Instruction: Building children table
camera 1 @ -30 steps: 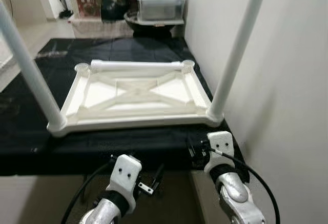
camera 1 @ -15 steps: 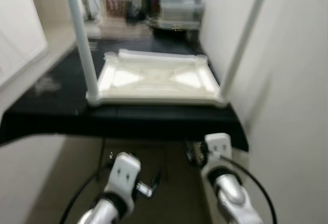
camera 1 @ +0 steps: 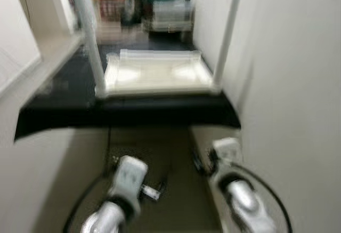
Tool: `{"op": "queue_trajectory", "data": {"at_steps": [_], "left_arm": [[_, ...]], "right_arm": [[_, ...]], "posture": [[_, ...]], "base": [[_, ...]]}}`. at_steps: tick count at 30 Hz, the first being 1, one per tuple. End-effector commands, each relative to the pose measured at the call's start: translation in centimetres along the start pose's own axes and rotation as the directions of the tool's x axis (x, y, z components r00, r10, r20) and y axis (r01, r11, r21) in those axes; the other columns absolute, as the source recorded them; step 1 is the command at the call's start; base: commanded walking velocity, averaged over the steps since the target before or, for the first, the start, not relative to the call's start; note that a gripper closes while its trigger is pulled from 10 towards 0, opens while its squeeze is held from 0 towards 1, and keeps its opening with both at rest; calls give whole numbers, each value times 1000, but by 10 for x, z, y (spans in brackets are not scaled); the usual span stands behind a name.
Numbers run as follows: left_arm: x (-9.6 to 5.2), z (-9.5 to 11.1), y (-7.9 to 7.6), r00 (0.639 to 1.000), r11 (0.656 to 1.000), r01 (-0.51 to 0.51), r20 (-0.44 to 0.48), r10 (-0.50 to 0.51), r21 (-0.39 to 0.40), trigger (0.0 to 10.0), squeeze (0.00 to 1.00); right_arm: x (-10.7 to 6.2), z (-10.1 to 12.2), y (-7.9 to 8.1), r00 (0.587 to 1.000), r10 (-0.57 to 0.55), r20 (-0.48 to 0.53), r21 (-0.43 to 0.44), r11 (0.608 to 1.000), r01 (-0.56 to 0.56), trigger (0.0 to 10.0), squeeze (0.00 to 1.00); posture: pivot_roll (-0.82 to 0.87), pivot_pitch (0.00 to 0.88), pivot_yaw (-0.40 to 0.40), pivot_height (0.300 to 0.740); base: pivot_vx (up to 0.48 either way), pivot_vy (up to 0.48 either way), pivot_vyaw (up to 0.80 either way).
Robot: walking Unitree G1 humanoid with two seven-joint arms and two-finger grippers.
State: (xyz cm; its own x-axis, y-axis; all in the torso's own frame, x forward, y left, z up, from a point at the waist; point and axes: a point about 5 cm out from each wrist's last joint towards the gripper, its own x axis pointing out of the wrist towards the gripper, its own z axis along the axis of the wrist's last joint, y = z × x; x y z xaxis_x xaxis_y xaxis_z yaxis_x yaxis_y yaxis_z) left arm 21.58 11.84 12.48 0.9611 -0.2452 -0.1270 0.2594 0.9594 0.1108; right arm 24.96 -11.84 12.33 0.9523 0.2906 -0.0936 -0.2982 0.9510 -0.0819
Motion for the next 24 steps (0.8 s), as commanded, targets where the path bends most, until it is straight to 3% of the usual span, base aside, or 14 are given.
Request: {"op": "queue_trajectory", "data": {"at_steps": [1, 10, 11, 12, 15, 21, 24], "left_arm": [[2, 4, 0, 999, 999, -23, -22, 24, 27, 10000, 0], [15, 25, 2, 997, 995, -83, 11, 82, 50, 10000, 0], [19, 32, 7, 995, 993, -99, 24, 98, 65, 10000, 0], [24, 42, 13, 994, 986, -106, 55, 99, 130, 10000, 0], [30, 59, 25, 987, 973, -150, 86, 136, 178, 10000, 0], [43, 90, 33, 975, 956, -211, 120, 189, 202, 10000, 0], [55, 119, 38, 959, 940, -261, 174, 225, 222, 10000, 0]], "right_arm": [[-3, 1, -4, 1000, 1, -20, -11, 1000, -2, 10000, 0], [-12, 7, -8, 999, 16, -30, -28, 999, -17, 10000, 0], [-13, 9, -8, 999, 18, -32, -29, 999, -19, 10000, 0], [-15, 10, -10, 999, 19, -36, -31, 999, -21, 10000, 0], [-17, 12, -12, 999, 22, -42, -32, 999, -23, 10000, 0], [-21, 14, -15, 998, 24, -57, -33, 999, -26, 10000, 0], [-22, 17, -21, 998, -2, -65, -33, 999, 0, 10000, 0]], "posture": [[52, 119, -55, 740], [30, 199, -76, 740], [21, 216, -74, 740], [9, 233, -84, 740], [5, 250, -88, 740], [-10, 272, -97, 740], [-16, 281, -113, 740]], "base": [[0, 0, 0], [0, 0, 0], [0, 0, 0], [0, 0, 0], [0, 0, 0], [0, 0, 0], [0, 0, 0]]}}
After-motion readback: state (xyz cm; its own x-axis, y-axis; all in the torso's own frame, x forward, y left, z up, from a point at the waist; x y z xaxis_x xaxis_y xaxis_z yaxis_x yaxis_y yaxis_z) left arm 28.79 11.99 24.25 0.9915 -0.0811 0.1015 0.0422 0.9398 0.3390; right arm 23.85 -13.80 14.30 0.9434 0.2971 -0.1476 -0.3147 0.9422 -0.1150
